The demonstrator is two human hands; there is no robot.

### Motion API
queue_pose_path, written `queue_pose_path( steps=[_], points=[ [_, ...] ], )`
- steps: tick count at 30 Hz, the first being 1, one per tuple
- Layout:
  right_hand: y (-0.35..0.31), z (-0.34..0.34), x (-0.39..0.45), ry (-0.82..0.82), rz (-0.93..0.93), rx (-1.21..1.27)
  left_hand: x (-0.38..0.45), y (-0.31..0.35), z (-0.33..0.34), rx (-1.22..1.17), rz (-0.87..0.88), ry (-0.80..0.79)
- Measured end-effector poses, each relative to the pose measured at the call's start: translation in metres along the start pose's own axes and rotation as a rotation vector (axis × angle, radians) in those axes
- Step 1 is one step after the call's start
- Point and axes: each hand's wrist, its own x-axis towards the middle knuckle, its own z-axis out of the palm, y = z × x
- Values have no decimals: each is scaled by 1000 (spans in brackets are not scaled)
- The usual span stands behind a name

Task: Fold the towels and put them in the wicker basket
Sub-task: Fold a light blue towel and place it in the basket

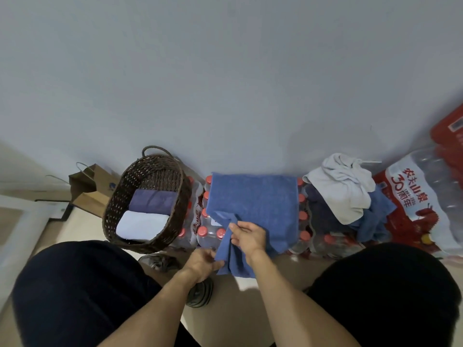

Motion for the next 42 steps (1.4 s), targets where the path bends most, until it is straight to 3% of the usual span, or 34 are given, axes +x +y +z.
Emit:
queue_pose_path(
  steps=[3,5,8,12,16,21,23,25,28,30,33,38,42],
  points=[
    [-7,-4,0,-71,1,2,0,1,-4,337,-47,-27],
    [-8,-4,-4,-154,32,15,-1,7,-5,338,-45,-36],
    [-10,-10,-12,-200,55,-96,-3,20,1,117,-24,6],
    [-25,-27,-21,-327,7,-437,-7,38,5,-374,-70,52],
    [-35,-44,-27,-518,-83,-661,-10,57,5,-841,-119,-67],
    [-42,-65,-39,-358,-337,-998,-15,79,5,-1044,-77,-69],
    [-60,-70,-46,-333,-354,-1019,-21,90,3,-957,-87,-16],
    [-87,-70,-57,-332,-360,-969,-30,97,0,-699,-57,95],
    [-132,-65,-77,-393,-466,-1049,-44,110,-7,-181,217,264],
    [-155,-59,-91,-451,-476,-1107,-61,126,-6,-40,481,123],
    [-181,-52,-104,-526,-476,-1069,-77,153,-16,103,701,-75],
    [-201,-47,-112,-575,-395,-727,-78,186,-58,441,928,-133],
    [-204,-39,-110,-606,-419,-615,-72,197,-71,460,996,-119]
  ],
)
